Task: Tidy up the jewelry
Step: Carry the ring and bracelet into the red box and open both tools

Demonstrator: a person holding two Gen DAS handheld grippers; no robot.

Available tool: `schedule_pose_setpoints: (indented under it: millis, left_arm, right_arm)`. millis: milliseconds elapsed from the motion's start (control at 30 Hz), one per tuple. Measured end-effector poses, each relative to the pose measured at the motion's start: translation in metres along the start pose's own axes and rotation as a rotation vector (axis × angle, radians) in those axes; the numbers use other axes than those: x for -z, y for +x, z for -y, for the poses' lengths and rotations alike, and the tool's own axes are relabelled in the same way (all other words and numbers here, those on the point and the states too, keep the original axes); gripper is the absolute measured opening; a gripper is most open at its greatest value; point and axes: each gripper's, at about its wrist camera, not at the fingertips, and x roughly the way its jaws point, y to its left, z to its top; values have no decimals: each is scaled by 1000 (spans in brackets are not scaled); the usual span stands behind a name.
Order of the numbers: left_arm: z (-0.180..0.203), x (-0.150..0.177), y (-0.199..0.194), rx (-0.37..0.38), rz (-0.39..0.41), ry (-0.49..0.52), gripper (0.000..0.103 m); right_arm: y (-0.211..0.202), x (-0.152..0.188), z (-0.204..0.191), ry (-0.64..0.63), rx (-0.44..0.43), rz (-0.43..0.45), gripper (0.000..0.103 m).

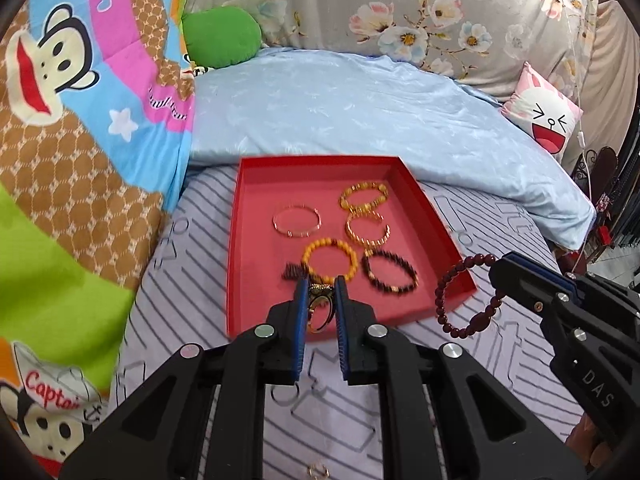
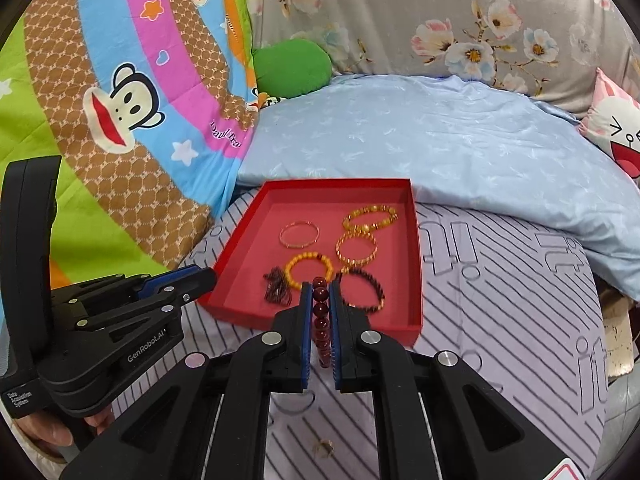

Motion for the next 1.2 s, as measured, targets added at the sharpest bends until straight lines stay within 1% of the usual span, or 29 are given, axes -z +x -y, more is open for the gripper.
schedule_pose_setpoints:
  millis: [167, 267, 400, 567, 667, 700, 800, 900, 1000, 1033, 1067, 1100, 1167, 1200]
  left_arm:
    - [-8, -34, 32, -3, 1, 3, 13]
    - [-14, -55, 57, -8, -4, 5, 13]
    - [-21, -74, 90, -14, -21, 9, 13]
    - [-27, -90, 134, -11, -56, 2, 13]
    - [-33, -94, 157, -12, -85, -15, 13]
    - [-34, -95, 162, -13, -92, -18, 13]
    - [-36, -94, 175, -14, -109, -15, 13]
    - [-34, -93, 184, -22, -124, -9, 13]
    - [-35, -92, 188, -31, -141, -20, 13]
    - [-36, -92, 188, -31, -139, -22, 14]
    - [-36, -91, 187, -36, -133, -21, 21]
    - [-36, -91, 185, -46, -126, -22, 30]
    - [-35, -91, 182, -57, -109, -21, 40]
    - [-34, -90, 180, -65, -99, -17, 43]
  right_arm:
    - [42, -34, 8, 21, -28, -28, 8]
    - [69, -52, 11, 40, -54, -49, 8]
    - [111, -74, 10, 39, -66, -78, 8]
    - [157, -88, 13, 75, -102, -123, 8]
    - [184, -89, 22, 106, -112, -167, 8]
    - [194, -87, 25, 113, -104, -185, 8]
    - [207, -83, 31, 114, -83, -215, 8]
    - [210, -82, 35, 102, -51, -225, 8]
    - [205, -80, 36, 77, -12, -206, 9]
    - [203, -80, 36, 68, -1, -202, 12]
    - [201, -80, 35, 57, 10, -193, 13]
    - [200, -80, 35, 54, 13, -190, 14]
    - [195, -80, 34, 47, 16, -177, 21]
    - [192, -80, 33, 44, 17, -170, 23]
